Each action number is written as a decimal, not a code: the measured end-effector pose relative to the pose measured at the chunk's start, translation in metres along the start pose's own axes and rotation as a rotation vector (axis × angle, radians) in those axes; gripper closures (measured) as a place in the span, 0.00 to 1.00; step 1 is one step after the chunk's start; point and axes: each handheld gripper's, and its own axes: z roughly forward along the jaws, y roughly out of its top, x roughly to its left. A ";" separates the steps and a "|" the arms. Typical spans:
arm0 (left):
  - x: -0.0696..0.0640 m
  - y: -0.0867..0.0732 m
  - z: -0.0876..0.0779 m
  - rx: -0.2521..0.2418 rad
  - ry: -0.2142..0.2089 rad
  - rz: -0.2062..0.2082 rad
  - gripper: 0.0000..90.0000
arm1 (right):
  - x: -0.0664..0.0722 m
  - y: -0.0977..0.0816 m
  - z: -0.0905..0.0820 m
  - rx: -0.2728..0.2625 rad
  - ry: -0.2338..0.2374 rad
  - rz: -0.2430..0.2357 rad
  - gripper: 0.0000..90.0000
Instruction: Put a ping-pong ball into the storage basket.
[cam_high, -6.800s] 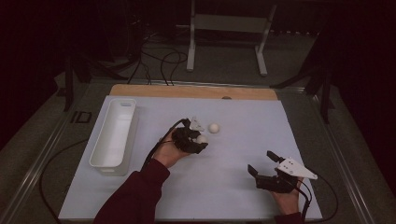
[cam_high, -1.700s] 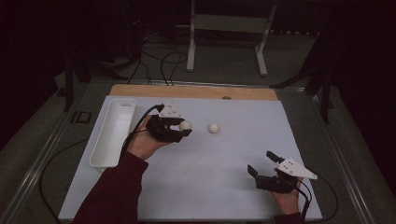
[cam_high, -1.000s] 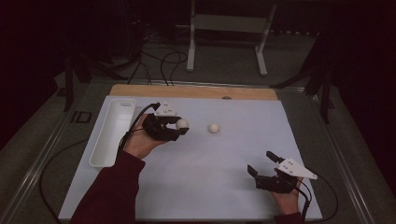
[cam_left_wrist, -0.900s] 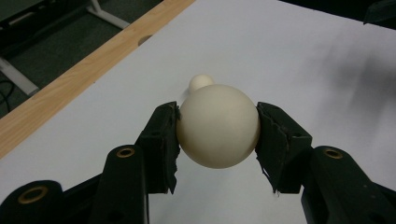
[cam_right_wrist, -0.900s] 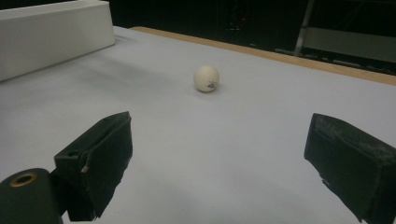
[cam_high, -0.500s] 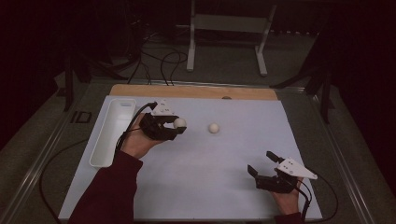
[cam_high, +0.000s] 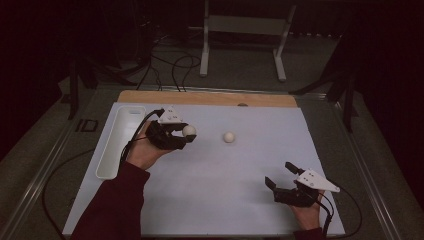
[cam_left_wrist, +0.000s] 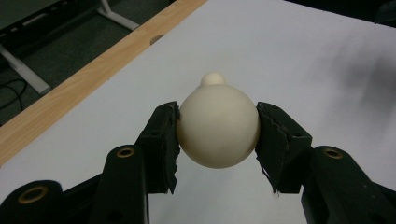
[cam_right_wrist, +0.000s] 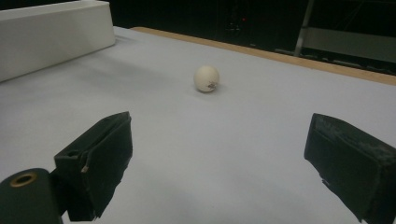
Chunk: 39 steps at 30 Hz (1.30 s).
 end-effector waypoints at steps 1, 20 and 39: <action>0.000 0.000 -0.001 -0.002 0.000 0.000 0.57 | 0.000 0.000 0.000 0.000 0.000 0.000 0.08; 0.005 -0.006 -0.008 -0.003 0.017 -0.004 0.57 | 0.000 0.000 0.000 0.001 0.001 0.000 0.08; 0.013 -0.011 -0.018 -0.012 0.039 -0.017 0.57 | 0.000 0.000 0.001 -0.002 0.006 0.001 0.08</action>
